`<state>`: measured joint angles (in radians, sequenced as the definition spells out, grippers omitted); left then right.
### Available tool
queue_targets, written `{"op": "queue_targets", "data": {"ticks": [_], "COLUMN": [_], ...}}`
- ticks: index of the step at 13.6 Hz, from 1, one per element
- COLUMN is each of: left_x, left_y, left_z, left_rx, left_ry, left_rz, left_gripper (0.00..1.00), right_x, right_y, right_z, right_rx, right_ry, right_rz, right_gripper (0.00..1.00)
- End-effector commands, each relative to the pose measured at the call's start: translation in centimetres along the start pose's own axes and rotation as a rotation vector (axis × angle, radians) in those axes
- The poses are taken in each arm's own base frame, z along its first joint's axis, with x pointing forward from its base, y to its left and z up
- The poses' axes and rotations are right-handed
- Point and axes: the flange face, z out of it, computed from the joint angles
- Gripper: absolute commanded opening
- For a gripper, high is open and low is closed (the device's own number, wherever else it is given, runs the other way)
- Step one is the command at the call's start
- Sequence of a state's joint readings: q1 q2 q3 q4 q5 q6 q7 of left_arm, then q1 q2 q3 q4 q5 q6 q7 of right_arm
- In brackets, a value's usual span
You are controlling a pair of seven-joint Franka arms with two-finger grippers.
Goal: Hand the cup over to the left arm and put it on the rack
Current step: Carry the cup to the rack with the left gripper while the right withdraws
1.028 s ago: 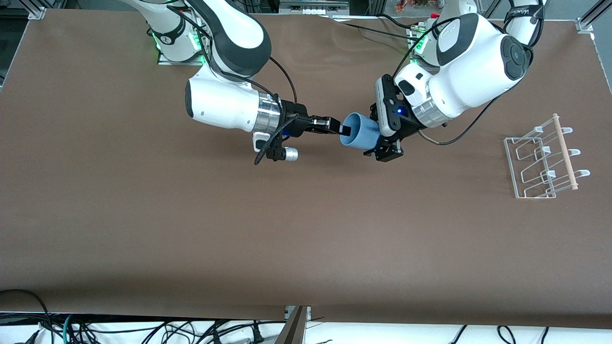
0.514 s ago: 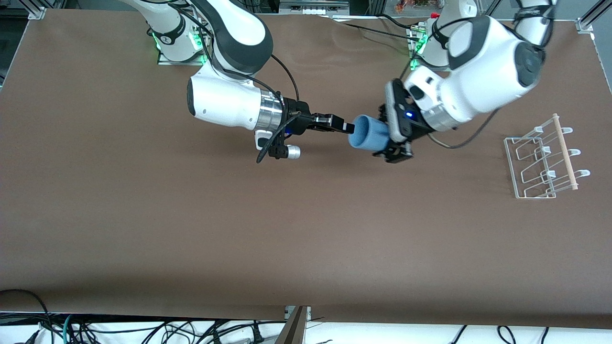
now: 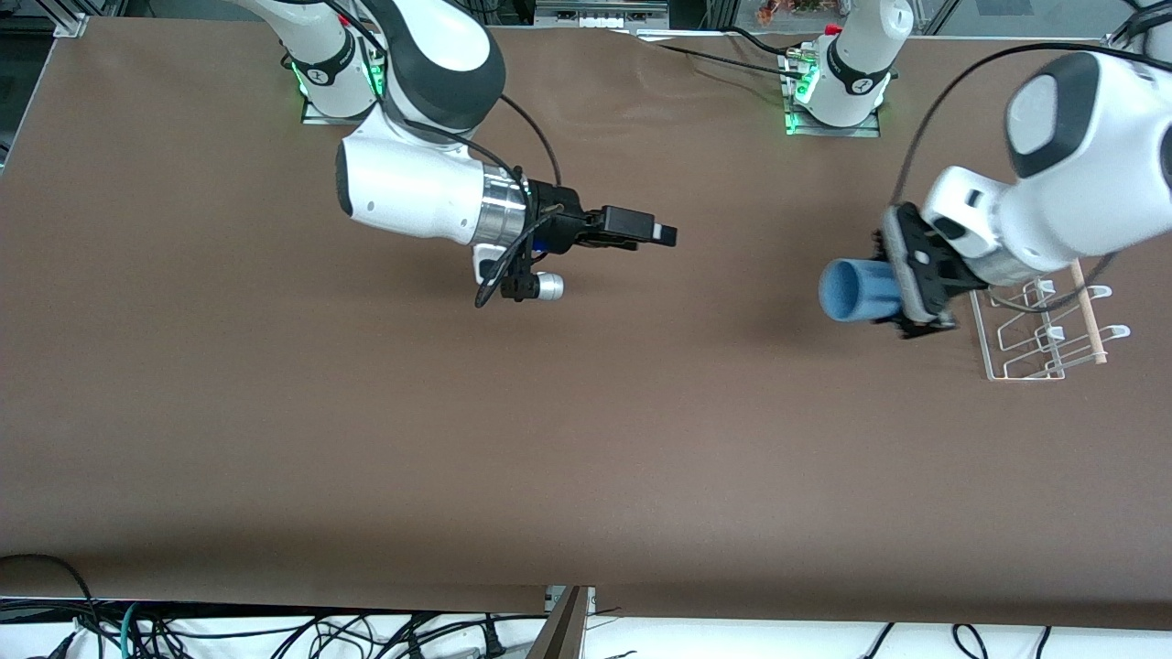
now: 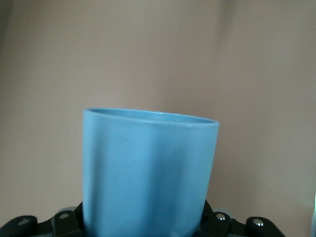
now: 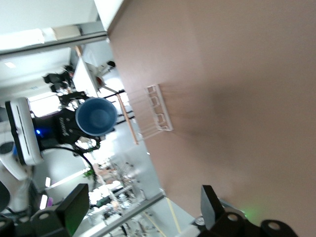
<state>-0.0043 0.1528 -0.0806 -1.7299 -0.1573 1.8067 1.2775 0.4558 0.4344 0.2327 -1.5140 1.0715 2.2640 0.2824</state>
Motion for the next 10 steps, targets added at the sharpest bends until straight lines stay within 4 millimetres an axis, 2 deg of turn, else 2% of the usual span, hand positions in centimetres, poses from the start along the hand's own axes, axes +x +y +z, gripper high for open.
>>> {"op": "queue_targets", "data": {"ticks": [1, 3, 5, 8, 10], "left_x": [-4.4, -8.1, -10.6, -14.1, -16.4], "left_y": [-1.3, -2.5, -3.1, -2.7, -1.7], "left_z": [-0.1, 0.0, 0.2, 3.6, 5.6], "left_rx": [0.008, 0.032, 0.075, 0.052, 0.019], "left_ry": [-0.172, -0.313, -0.559, -0.903, -1.035], "left_rz": [-0.025, -0.040, -0.012, 0.022, 0.047], "left_gripper": [0.00, 0.00, 0.00, 0.00, 0.00], "right_x": [0.7, 0.6, 0.6, 0.8, 1.4], "right_y": [1.6, 3.0, 5.1, 7.2, 7.7], "right_z": [-3.9, -7.4, -10.9, -16.9, -22.2], "right_rx": [-0.191, -0.364, -0.602, -0.940, -0.997], "right_ry": [-0.065, -0.115, -0.136, -0.080, -0.013], "right_rz": [-0.065, -0.106, -0.136, -0.174, -0.138], "right_gripper": [1.00, 1.00, 1.00, 1.00, 1.00]}}
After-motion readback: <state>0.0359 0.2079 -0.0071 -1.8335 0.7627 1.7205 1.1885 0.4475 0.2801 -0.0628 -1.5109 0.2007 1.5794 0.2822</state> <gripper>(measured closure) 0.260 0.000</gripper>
